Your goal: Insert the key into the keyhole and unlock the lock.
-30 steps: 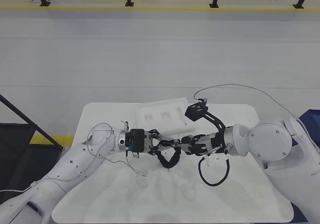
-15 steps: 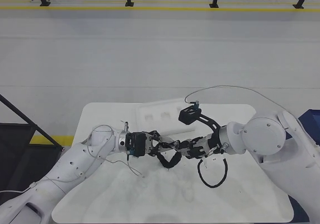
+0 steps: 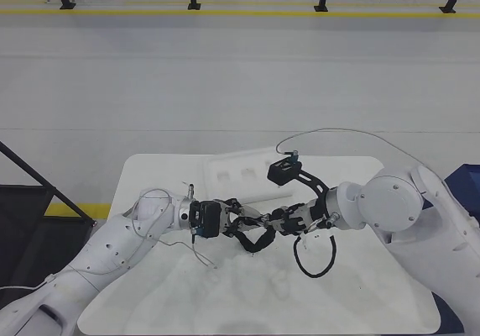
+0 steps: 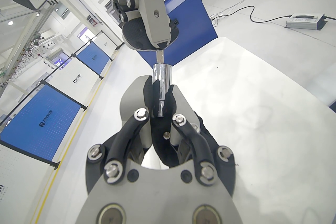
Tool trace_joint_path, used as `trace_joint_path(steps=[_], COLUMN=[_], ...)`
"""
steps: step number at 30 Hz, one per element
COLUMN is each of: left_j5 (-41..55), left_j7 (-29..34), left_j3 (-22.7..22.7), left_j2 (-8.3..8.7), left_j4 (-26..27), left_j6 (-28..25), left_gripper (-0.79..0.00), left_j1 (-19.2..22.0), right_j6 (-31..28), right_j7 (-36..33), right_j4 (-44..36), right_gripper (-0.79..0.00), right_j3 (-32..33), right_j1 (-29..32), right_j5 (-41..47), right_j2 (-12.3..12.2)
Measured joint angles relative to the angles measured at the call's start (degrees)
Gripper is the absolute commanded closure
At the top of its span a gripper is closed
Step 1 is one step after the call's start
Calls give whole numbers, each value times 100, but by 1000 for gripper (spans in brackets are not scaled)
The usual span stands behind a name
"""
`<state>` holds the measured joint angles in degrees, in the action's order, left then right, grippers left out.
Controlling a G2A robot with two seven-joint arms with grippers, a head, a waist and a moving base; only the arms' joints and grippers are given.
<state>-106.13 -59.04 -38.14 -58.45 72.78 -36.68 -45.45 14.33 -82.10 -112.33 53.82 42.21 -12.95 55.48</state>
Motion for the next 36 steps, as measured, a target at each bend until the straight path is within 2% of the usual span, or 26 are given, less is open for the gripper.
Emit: trace_joint_path(steps=[36], left_j5=[73], left_j7=[38], left_j3=[-87], left_j2=[-68], left_j4=[-55], left_j6=[-201], left_gripper=[0], left_j1=[-53], right_j6=[103], right_j7=[272], right_j4=[-8], right_gripper=[0], right_j3=[-160], right_j1=[38], right_j5=[-22], right_j2=[-8])
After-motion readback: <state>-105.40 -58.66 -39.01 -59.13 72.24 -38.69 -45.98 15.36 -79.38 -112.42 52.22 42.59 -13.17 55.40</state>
